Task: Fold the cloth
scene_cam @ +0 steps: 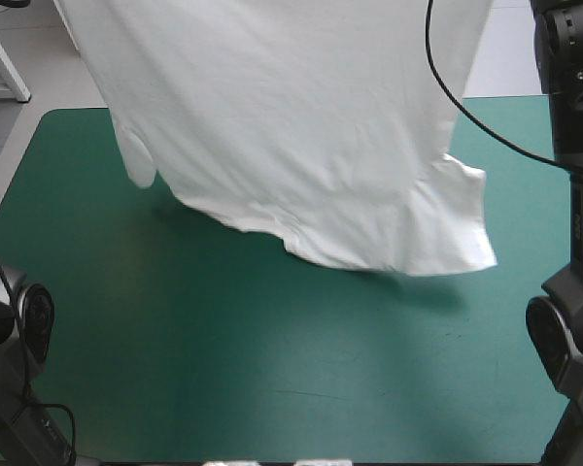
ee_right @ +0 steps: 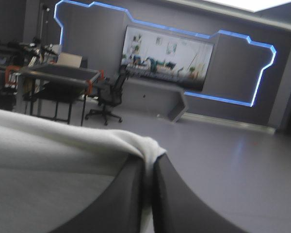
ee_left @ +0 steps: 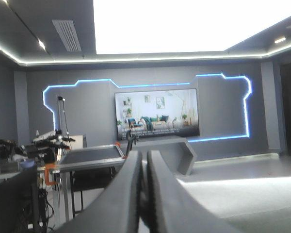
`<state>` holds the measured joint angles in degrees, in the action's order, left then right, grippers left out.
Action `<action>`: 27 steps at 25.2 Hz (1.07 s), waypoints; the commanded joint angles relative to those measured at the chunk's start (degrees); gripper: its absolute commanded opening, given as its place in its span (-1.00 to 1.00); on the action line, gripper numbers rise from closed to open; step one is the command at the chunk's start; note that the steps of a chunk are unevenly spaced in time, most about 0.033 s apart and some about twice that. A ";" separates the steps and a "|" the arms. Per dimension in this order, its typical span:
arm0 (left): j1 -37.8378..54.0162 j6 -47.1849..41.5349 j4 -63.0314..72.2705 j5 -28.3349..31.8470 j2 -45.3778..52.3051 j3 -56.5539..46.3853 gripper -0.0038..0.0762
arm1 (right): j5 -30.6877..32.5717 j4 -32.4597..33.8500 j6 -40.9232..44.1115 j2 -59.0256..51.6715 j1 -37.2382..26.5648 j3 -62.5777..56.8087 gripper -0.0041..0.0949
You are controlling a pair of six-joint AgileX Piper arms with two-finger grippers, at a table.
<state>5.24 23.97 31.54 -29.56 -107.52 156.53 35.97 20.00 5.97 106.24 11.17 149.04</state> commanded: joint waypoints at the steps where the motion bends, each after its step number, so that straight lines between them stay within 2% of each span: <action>1: -0.29 1.89 1.60 11.09 0.46 1.56 -0.93 | -8.05 -9.72 -3.31 0.67 -6.88 1.33 -0.95; 3: -0.29 2.16 1.81 13.09 -0.43 1.56 -0.93 | -12.75 -15.86 -6.86 2.14 -10.70 1.74 -0.95; 5: -0.29 2.41 1.70 14.14 -1.22 1.56 -0.93 | -14.70 -22.77 -9.49 2.67 -13.54 2.93 -0.95; 7: -0.29 2.41 1.70 14.08 -1.76 1.56 -0.93 | -13.53 -29.41 -12.07 2.89 -15.84 4.08 -0.95; 11: -0.29 2.41 1.97 10.58 -2.93 1.56 -0.93 | -9.18 -36.05 -17.33 3.60 -16.65 4.26 -0.95; 14: -0.18 2.41 0.74 0.78 -4.18 1.56 -0.93 | -0.95 -38.40 -17.93 5.25 -16.40 4.15 -0.95; 18: -0.18 -0.38 -4.01 -18.86 -5.26 1.56 -0.93 | 16.76 -40.62 -18.06 7.65 -16.40 4.15 -0.95; 19: -0.18 -3.73 -4.99 -24.38 -5.63 1.56 -0.93 | 25.75 -40.79 -18.06 8.72 -16.40 4.15 -0.95; 20: -0.18 -5.01 -5.84 -27.11 -5.67 1.56 -0.93 | 28.53 -40.79 -18.76 9.04 -16.40 4.15 -0.95; 21: -0.07 -7.91 -7.83 -32.42 -5.73 0.83 -0.93 | 33.57 -40.87 -19.42 9.33 -16.40 3.81 -0.95; 22: -0.09 -8.82 -9.05 -35.76 -5.73 0.30 -0.93 | 34.56 -40.87 -19.55 9.33 -16.40 3.56 -0.95; 23: -0.09 -11.58 -10.61 -42.03 -5.73 -0.96 -0.93 | 35.61 -41.22 -19.55 8.82 -16.40 3.27 -0.95; 24: -0.09 -12.55 -10.79 -44.46 -5.73 -1.82 -0.93 | 35.61 -41.65 -19.62 8.34 -16.62 2.60 -0.95; 25: -0.09 -16.31 -12.10 -44.36 -4.80 -4.63 -0.93 | 35.61 -43.15 -19.78 6.69 -17.00 0.37 -0.95; 27: -0.09 -17.14 -12.07 -44.36 -1.82 -11.10 -0.93 | 35.61 -44.24 -20.81 2.99 -17.11 -7.08 -0.95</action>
<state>4.90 9.01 19.49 -71.93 -115.54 148.41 72.03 -23.04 -13.40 115.85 -4.91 145.87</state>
